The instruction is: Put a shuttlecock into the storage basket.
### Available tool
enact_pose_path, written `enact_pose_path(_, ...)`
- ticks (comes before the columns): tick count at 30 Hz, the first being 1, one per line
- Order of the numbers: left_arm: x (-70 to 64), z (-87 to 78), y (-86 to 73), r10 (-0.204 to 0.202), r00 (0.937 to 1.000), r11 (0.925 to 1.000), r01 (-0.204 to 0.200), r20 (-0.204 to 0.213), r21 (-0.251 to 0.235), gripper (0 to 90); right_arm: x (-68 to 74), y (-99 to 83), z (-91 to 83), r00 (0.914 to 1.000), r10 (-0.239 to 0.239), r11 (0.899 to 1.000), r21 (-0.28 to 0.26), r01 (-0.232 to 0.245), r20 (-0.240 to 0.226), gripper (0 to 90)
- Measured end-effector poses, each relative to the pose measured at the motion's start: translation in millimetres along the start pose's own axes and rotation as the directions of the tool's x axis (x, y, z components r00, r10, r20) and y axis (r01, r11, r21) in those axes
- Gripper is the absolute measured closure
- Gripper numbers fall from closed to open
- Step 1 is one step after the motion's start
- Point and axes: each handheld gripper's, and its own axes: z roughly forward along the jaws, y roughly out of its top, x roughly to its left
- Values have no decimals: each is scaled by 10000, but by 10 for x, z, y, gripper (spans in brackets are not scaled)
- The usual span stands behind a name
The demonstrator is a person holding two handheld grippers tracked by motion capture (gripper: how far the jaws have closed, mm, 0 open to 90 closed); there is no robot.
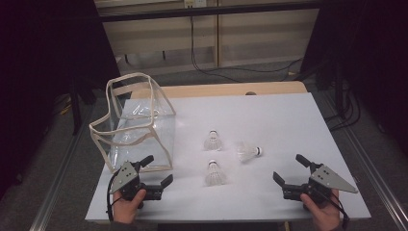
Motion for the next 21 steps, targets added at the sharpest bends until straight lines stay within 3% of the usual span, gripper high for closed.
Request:
enact_pose_path(8,-75,86,36,-133,9997,9999,132,228,70,9,3,2,-18,10000,-16,10000,-27,16,48,6)
enact_pose_path(21,-158,132,104,-15,9990,9998,6,449,195,10,7,17,-13,9999,-136,9999,-61,136,16,6)
